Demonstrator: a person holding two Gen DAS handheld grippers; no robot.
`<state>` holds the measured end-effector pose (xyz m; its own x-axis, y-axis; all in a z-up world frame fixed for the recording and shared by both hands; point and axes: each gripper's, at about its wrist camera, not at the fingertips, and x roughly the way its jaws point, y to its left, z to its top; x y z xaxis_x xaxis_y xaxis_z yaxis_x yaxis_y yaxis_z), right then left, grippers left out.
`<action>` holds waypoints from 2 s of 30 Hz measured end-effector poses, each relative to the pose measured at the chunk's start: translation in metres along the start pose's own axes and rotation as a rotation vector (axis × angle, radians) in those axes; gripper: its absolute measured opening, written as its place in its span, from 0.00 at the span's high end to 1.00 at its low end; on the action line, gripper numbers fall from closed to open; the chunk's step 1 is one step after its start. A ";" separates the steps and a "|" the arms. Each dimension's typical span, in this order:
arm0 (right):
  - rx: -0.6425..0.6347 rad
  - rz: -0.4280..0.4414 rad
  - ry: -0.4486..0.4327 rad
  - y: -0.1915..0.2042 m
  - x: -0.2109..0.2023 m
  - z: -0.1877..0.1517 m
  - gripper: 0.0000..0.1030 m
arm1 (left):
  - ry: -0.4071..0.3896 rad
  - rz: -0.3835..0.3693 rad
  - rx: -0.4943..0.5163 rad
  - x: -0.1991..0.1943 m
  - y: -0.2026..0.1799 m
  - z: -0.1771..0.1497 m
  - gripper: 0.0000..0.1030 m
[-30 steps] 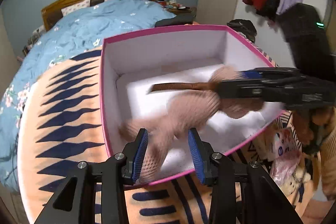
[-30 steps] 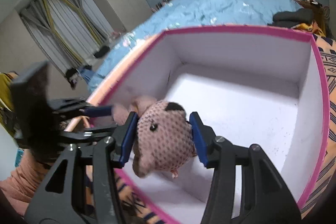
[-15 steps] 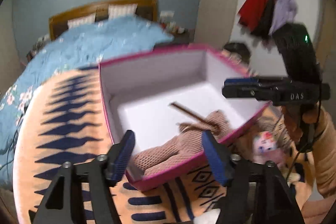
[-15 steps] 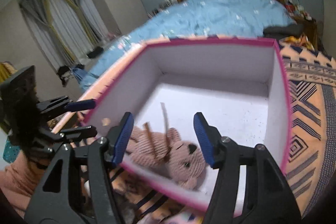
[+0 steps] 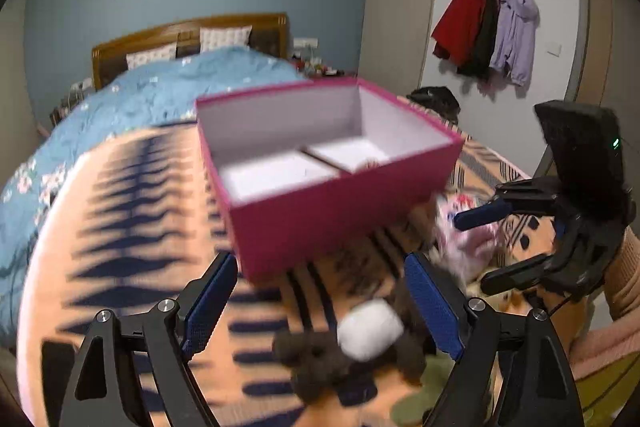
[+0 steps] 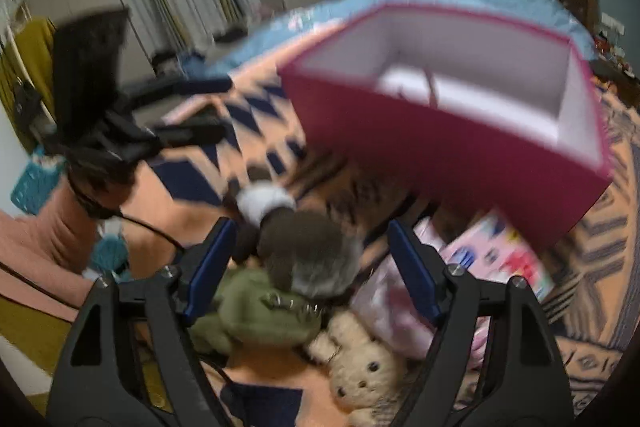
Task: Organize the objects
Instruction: 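Grasp the dark brown plush with white face using the right gripper, then carry the brown plush into the magenta box and release it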
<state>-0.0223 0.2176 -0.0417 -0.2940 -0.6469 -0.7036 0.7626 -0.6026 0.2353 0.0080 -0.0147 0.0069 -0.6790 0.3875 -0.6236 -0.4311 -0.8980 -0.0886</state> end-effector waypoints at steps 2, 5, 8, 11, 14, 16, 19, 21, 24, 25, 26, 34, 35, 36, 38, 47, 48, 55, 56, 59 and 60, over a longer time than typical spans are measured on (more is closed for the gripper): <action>0.004 0.002 0.039 0.004 0.015 -0.006 0.29 | 0.015 -0.007 -0.012 0.000 0.001 -0.011 0.15; -0.004 -0.023 0.071 0.004 0.032 -0.004 0.31 | 0.041 0.001 -0.012 0.003 0.000 -0.026 0.16; -0.006 -0.013 0.082 0.003 0.042 0.000 0.32 | 0.067 -0.001 -0.017 0.007 -0.002 -0.037 0.15; -0.003 -0.004 0.103 0.003 0.053 -0.001 0.36 | 0.091 -0.011 -0.033 0.013 0.002 -0.044 0.17; 0.003 0.009 0.103 0.004 0.057 -0.001 0.41 | 0.112 -0.023 -0.035 0.020 0.002 -0.048 0.19; 0.002 0.007 0.090 0.004 0.054 -0.001 0.43 | 0.123 -0.033 -0.030 0.023 0.002 -0.050 0.20; 0.004 0.021 0.051 0.004 0.044 0.001 0.44 | 0.132 -0.050 -0.017 0.026 -0.001 -0.050 0.20; 0.008 0.023 0.028 0.003 0.039 0.003 0.44 | 0.130 -0.063 -0.010 0.026 -0.004 -0.049 0.24; 0.009 0.022 -0.002 0.003 0.030 0.007 0.44 | 0.125 -0.089 -0.012 0.026 -0.007 -0.043 0.34; 0.009 0.021 -0.014 0.003 0.025 0.009 0.44 | 0.117 -0.101 -0.016 0.025 -0.007 -0.039 0.36; 0.009 0.021 -0.023 0.003 0.021 0.010 0.44 | 0.110 -0.108 -0.015 0.023 -0.008 -0.035 0.39; -0.031 0.003 -0.140 0.003 -0.027 0.034 0.44 | 0.005 -0.133 0.033 0.003 -0.020 0.005 0.55; -0.039 0.000 -0.155 0.003 -0.032 0.038 0.44 | -0.010 -0.135 0.037 0.000 -0.021 0.013 0.55; -0.046 -0.004 -0.168 0.002 -0.036 0.043 0.44 | -0.021 -0.132 0.040 -0.002 -0.021 0.018 0.55; -0.068 -0.015 -0.196 0.001 -0.045 0.056 0.44 | -0.040 -0.121 0.054 -0.004 -0.020 0.034 0.55; -0.087 -0.037 -0.219 -0.027 -0.033 0.115 0.44 | -0.018 -0.030 0.079 0.026 0.000 0.088 0.55; -0.084 -0.035 -0.211 -0.030 -0.029 0.118 0.44 | -0.004 -0.029 0.074 0.032 0.004 0.090 0.55; -0.034 -0.032 -0.105 -0.065 0.017 0.139 0.43 | 0.112 -0.002 0.032 0.079 0.029 0.096 0.55; -0.029 -0.035 -0.093 -0.068 0.023 0.141 0.43 | 0.123 0.006 0.032 0.085 0.031 0.096 0.55; -0.021 -0.045 -0.056 -0.077 0.038 0.143 0.42 | 0.159 0.023 0.023 0.097 0.035 0.095 0.55; -0.019 -0.051 -0.044 -0.078 0.042 0.144 0.41 | 0.168 0.027 0.021 0.100 0.036 0.095 0.55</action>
<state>-0.1773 0.1704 0.0062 -0.3576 -0.6353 -0.6845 0.7566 -0.6267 0.1865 -0.1317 0.0120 0.0154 -0.5823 0.3215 -0.7467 -0.4279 -0.9022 -0.0547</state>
